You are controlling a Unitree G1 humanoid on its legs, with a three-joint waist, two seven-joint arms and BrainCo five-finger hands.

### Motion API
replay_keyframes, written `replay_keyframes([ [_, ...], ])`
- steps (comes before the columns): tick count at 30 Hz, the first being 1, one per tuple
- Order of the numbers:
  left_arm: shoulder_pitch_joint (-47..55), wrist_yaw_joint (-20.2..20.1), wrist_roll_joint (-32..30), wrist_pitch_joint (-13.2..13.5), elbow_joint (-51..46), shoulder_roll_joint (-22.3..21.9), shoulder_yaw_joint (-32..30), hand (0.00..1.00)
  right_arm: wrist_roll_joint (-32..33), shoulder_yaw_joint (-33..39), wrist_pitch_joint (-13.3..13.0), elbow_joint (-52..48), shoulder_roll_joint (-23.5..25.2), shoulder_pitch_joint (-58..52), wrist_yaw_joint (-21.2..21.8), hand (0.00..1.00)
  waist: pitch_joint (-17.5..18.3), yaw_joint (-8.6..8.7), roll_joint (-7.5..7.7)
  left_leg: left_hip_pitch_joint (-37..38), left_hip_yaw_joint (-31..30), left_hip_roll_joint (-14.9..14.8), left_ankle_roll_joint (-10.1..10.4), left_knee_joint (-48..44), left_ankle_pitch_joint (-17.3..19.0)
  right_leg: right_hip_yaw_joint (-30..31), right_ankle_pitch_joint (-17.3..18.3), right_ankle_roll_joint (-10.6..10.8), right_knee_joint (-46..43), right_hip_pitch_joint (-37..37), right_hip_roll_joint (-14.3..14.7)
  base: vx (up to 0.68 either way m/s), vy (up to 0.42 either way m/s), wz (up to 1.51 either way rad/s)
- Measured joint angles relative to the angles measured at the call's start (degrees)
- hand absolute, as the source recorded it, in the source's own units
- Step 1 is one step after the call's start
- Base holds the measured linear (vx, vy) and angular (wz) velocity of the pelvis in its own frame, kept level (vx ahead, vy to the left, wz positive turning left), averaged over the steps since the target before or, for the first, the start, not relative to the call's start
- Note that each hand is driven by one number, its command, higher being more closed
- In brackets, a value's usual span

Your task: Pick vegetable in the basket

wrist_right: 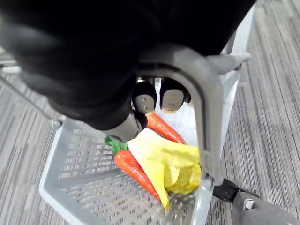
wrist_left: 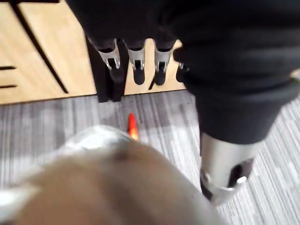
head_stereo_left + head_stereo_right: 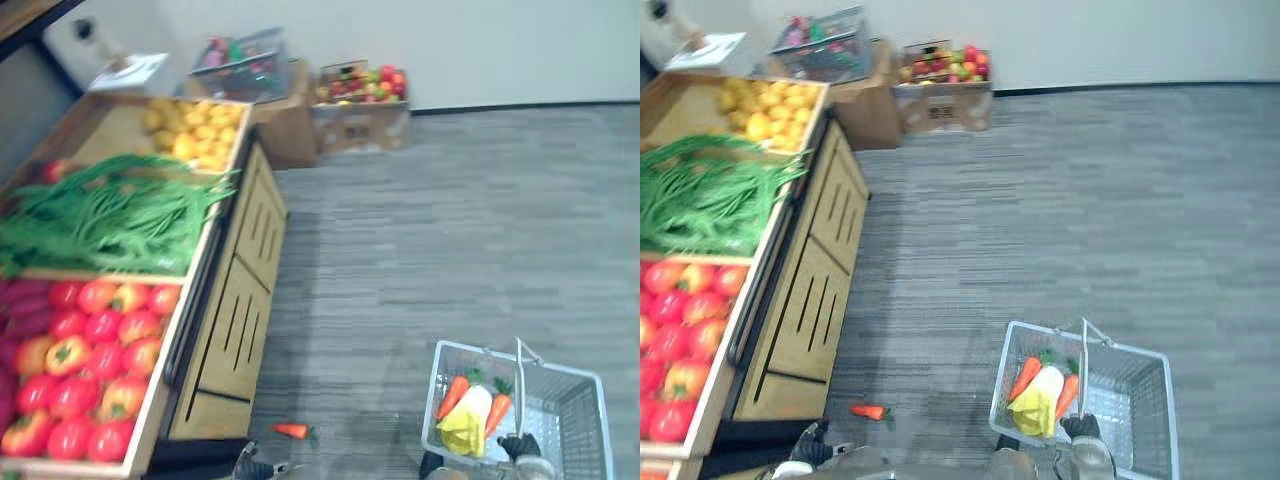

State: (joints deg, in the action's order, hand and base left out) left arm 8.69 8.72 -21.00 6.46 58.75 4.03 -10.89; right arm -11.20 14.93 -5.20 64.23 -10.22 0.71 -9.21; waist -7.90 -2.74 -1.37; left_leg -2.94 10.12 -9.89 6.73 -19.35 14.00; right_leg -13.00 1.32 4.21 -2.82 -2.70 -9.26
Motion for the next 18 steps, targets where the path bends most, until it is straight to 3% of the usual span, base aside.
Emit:
replay_keyframes([
  [1, 0.1, 0.0, 0.0, 0.5, 0.0, 0.1, 0.4, 0.0, 0.0, 0.0, -0.1, 0.3, 0.2, 0.2, 0.3, 1.0, -0.1, 0.36, -0.43, -0.4, -5.5, 1.1, 0.3, 4.0, -0.4, 3.2, -0.2, 0.3, 0.2, 0.1, 1.6, 0.06, 0.157, -1.59],
  [2, 0.0, 0.0, 0.0, 0.6, 0.0, 0.1, 0.5, 0.0, 0.0, 0.0, -0.1, 0.3, 0.2, 0.2, 0.6, 1.0, -0.2, 0.46, -0.92, -1.1, -7.2, 0.8, 0.2, 5.6, -1.3, 4.4, -0.4, 0.7, 0.4, -0.1, 2.5, 0.03, 0.176, -1.37],
  [4, -0.4, 0.0, -0.1, 0.6, -0.1, 1.3, 0.5, 0.0, 0.0, 0.2, -0.3, 0.7, 1.6, -0.2, 1.0, 1.0, -0.2, 0.97, 0.74, -1.0, -4.9, 2.5, -0.1, 6.2, -0.3, 7.9, -1.7, 2.2, 2.5, -0.6, 1.8, 0.07, 0.167, -0.86],
  [5, -0.8, 0.0, -0.1, 0.6, -0.1, 2.4, 0.5, 0.0, 0.1, 0.6, -0.3, 0.7, 2.1, -0.9, 1.0, 1.0, -0.1, 0.99, 2.74, -0.9, -2.6, 3.3, -0.7, 6.2, -0.2, 9.7, -2.3, 2.9, 2.9, -2.0, 1.0, 0.11, 0.159, -0.64],
  [7, -1.0, 0.0, -0.3, 0.4, 0.8, 2.9, 0.5, 0.0, 0.3, 1.2, -0.2, 0.7, 2.4, -1.0, 1.0, 1.0, -0.4, 0.99, 3.46, -0.6, -0.5, 4.4, -1.1, 6.3, 0.0, 12.1, -3.1, 3.7, 3.1, -3.1, 0.1, 0.09, 0.171, -0.62],
  [14, -2.6, 0.0, -0.7, 0.5, 1.9, 2.9, 2.2, 0.0, 0.5, 2.4, -0.7, -1.3, 2.5, -2.2, 1.1, 1.0, -0.9, 1.09, 2.71, 4.7, 4.3, 6.9, -1.4, 10.0, 0.1, 15.0, -3.6, 4.2, 2.1, -3.0, -1.7, 0.05, 0.082, -0.38],
  [18, -2.6, 0.0, -1.7, 0.5, 1.8, 2.9, 2.5, 0.0, 0.5, 2.7, -0.6, -1.6, 3.0, -2.5, 1.2, 1.0, -1.0, 1.02, 2.84, 7.1, 5.0, 6.9, -1.7, 10.2, -0.1, 11.5, -3.5, 4.1, -2.1, -3.1, -1.8, 0.0, 0.012, -0.06],
])
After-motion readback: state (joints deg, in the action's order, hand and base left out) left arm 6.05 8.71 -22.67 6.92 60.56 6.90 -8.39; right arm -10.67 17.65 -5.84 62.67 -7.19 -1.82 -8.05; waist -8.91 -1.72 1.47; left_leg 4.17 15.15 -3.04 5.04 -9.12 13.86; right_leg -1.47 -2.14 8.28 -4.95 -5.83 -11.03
